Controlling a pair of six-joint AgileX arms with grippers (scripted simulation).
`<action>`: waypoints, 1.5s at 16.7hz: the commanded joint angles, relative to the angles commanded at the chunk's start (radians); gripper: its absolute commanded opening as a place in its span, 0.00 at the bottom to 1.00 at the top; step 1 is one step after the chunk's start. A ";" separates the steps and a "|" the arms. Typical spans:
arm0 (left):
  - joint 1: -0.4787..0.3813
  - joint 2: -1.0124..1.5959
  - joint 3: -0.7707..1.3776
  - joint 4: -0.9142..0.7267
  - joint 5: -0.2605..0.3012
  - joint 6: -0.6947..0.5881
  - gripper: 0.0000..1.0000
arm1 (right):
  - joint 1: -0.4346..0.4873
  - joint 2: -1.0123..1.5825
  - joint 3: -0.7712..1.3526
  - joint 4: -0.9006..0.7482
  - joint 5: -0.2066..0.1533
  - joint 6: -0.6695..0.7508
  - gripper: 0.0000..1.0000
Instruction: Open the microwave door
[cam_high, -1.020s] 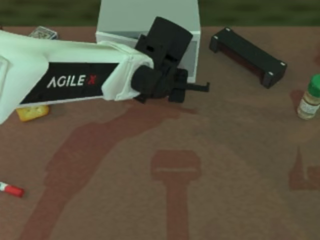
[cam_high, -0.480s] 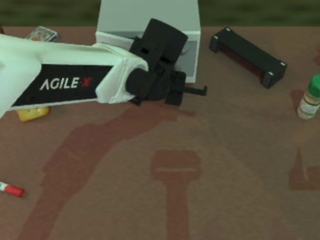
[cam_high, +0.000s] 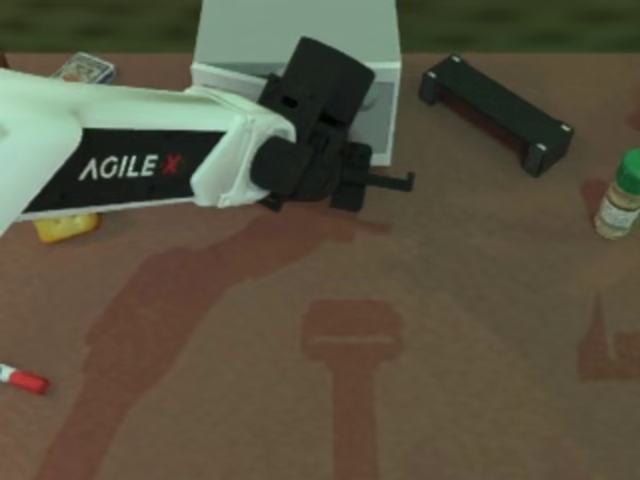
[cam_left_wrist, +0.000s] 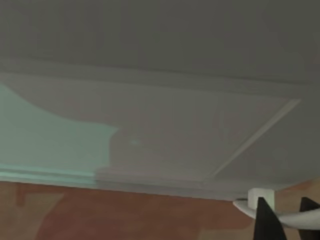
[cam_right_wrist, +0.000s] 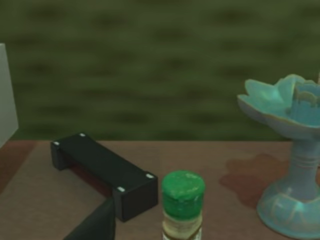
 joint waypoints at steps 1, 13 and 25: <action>0.000 0.000 0.000 0.000 0.000 0.000 0.00 | 0.000 0.000 0.000 0.000 0.000 0.000 1.00; 0.000 0.000 0.000 0.000 0.000 0.000 0.00 | 0.000 0.000 0.000 0.000 0.000 0.000 1.00; 0.011 -0.029 -0.044 0.023 0.035 0.043 0.00 | 0.000 0.000 0.000 0.000 0.000 0.000 1.00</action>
